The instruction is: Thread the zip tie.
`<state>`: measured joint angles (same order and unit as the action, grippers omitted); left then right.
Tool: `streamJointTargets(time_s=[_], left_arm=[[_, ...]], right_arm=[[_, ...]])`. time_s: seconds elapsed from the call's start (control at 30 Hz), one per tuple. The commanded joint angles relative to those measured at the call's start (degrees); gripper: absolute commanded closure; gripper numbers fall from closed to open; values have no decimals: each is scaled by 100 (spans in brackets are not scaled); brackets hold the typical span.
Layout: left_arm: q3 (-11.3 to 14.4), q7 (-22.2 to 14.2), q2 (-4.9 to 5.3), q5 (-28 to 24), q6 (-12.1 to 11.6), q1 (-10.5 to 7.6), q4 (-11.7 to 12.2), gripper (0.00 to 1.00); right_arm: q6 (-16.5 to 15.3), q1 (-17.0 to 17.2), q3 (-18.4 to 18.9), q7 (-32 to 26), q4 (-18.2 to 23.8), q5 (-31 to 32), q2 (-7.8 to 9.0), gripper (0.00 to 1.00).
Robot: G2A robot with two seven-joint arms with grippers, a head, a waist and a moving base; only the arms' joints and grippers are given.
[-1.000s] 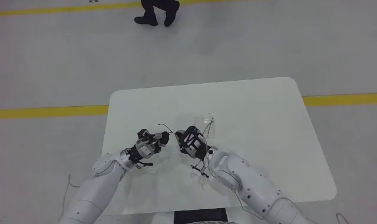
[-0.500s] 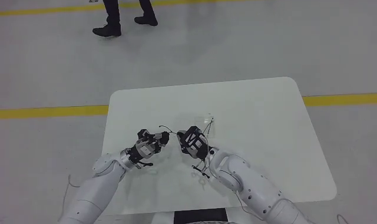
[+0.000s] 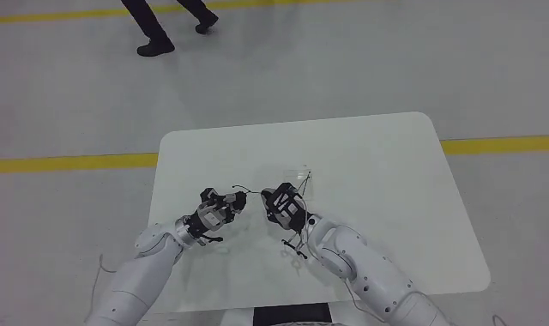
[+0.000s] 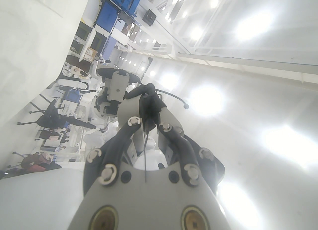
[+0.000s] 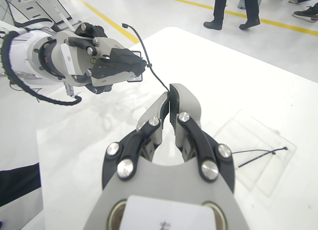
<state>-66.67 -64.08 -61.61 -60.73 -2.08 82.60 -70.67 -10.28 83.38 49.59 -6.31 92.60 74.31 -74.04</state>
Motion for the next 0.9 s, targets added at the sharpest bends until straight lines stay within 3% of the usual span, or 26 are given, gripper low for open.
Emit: streamJointTargets(time_s=[0.0, 0.87], left_arm=[[0, 0, 0, 0, 0, 0, 0, 100], [0, 0, 0, 0, 0, 0, 0, 100]], right_arm=[[5, 26, 29, 9, 23, 4, 6, 100], [92, 235, 202, 6, 183, 88, 42, 100]])
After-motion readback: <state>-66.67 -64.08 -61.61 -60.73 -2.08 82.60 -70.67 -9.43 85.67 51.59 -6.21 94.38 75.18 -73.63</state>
